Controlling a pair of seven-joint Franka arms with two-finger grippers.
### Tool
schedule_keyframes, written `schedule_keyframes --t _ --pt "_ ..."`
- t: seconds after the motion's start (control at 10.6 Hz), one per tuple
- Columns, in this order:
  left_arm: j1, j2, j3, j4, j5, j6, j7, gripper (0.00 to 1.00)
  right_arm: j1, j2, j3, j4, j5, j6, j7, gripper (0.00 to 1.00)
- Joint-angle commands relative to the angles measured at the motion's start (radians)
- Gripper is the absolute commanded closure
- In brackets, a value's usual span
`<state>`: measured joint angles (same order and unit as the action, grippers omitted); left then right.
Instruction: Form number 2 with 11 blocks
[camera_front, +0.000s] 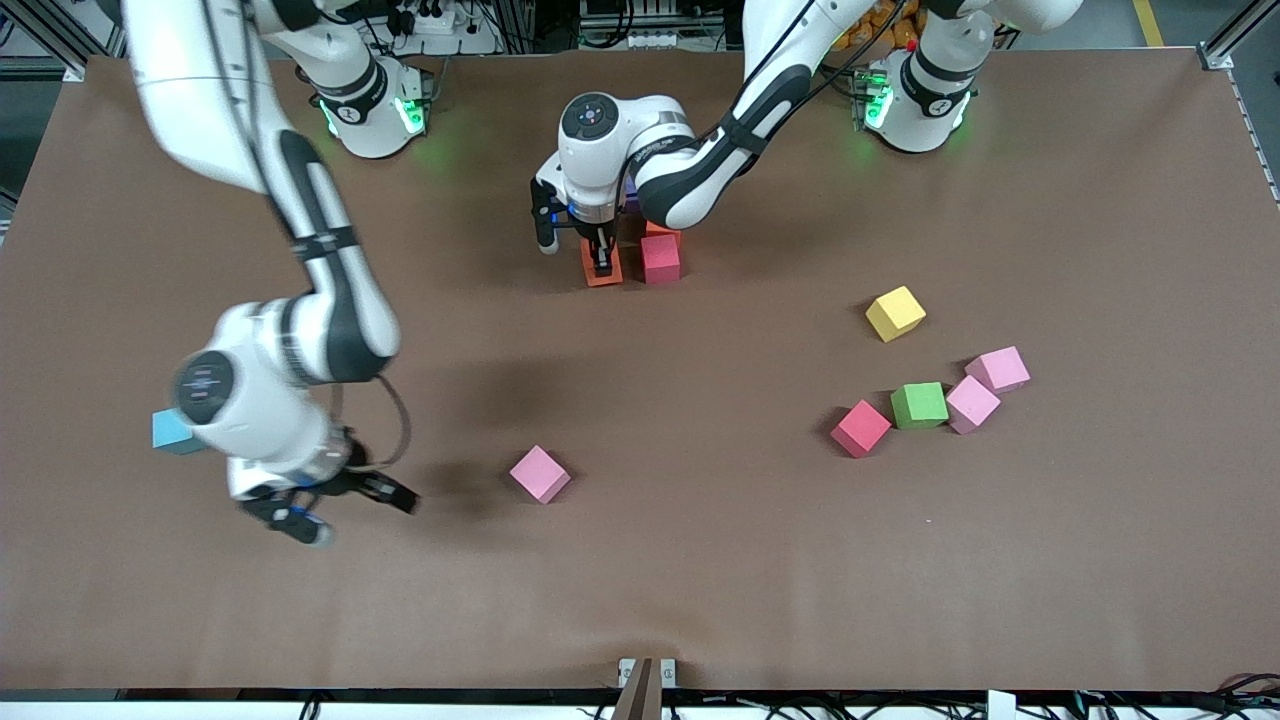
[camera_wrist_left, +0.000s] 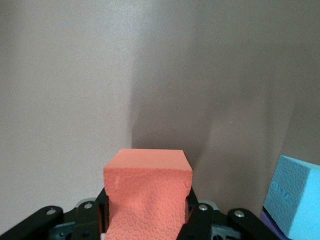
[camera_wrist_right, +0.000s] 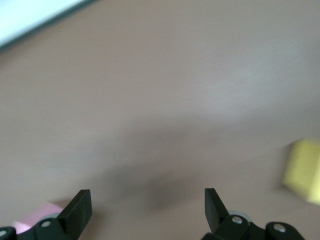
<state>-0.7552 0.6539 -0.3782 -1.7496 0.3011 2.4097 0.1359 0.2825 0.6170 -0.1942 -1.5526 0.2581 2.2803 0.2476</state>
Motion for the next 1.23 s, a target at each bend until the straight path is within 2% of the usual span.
schedule_keyframes --t 0.0,0.19,0.38,0.47,0.66,0.75,1.13 --pt "0.022 -0.043 -0.001 -0.086 0.019 0.067 0.01 0.59 -0.077 -0.052 0.018 -0.069 -0.092 -0.048 -0.232 0.0" --pt "0.036 -0.059 -0.001 -0.137 0.019 0.134 0.028 0.59 -0.133 -0.054 0.013 -0.086 -0.094 -0.134 -0.176 0.0" --pt "0.042 -0.057 -0.002 -0.139 0.019 0.134 0.04 0.59 -0.208 -0.046 0.015 -0.102 -0.08 -0.139 -0.137 0.0" --pt "0.042 -0.059 -0.002 -0.142 0.019 0.134 0.042 0.59 -0.23 -0.034 0.018 -0.101 -0.045 -0.137 -0.102 0.0" --pt "0.042 -0.06 -0.002 -0.149 0.019 0.134 0.065 0.59 -0.229 -0.008 0.016 -0.093 0.053 -0.128 -0.041 0.0" --pt "0.043 -0.06 -0.002 -0.156 0.019 0.134 0.07 0.59 -0.221 0.0 0.016 -0.09 0.072 -0.125 -0.013 0.0" --pt "0.043 -0.069 -0.002 -0.172 0.019 0.134 0.085 0.59 -0.218 0.02 0.013 -0.081 0.075 -0.122 0.029 0.0"
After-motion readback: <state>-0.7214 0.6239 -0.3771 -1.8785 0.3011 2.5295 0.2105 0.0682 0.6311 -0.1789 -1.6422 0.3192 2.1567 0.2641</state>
